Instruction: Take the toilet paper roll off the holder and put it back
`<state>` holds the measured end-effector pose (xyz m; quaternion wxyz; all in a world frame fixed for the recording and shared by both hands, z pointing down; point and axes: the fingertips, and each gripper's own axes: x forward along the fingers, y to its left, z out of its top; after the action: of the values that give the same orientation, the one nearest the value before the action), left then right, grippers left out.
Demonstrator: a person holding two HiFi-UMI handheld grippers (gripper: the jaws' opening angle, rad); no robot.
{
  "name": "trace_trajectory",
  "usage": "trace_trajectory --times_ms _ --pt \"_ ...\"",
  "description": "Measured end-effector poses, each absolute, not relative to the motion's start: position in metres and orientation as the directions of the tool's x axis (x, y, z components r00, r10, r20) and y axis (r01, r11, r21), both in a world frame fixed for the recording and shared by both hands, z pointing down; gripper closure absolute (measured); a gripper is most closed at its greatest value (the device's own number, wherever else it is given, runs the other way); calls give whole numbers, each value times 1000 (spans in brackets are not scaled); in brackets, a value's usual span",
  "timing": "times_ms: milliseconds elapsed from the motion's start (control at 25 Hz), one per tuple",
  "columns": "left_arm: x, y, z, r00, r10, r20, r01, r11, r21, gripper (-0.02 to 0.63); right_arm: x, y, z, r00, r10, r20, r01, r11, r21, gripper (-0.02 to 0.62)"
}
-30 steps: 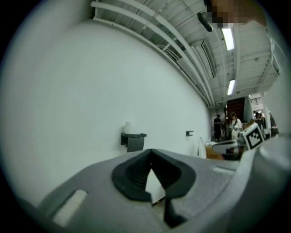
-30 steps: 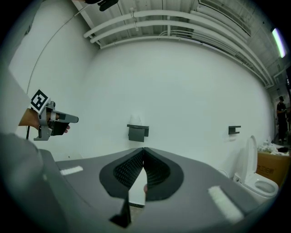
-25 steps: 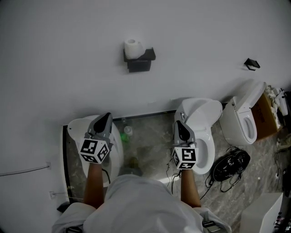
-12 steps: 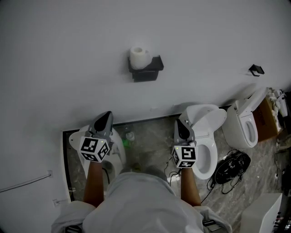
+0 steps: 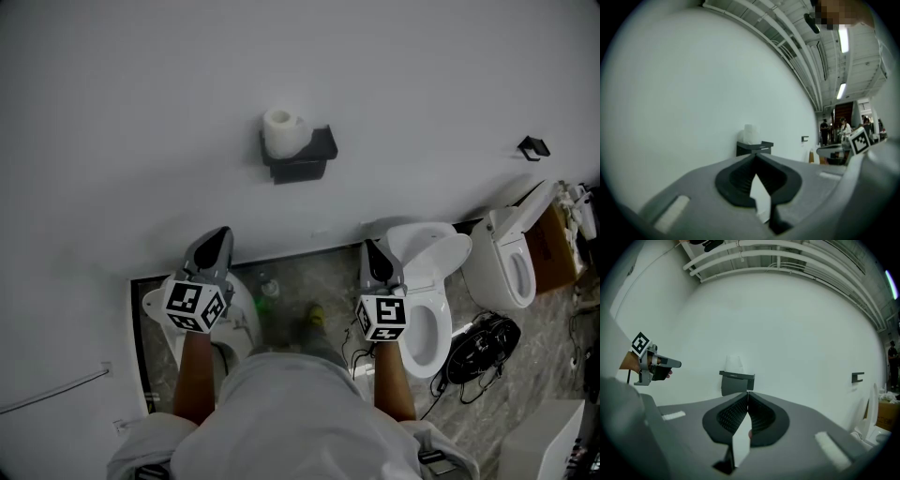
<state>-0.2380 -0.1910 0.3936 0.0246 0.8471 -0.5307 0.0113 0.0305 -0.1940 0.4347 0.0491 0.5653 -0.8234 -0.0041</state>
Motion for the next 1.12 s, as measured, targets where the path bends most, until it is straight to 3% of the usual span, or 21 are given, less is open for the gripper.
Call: trace_trajectory --times_ms 1120 --pt "-195 -343 394 275 -961 24 -961 -275 10 604 48 -400 447 -555 -827 89 -826 560 58 592"
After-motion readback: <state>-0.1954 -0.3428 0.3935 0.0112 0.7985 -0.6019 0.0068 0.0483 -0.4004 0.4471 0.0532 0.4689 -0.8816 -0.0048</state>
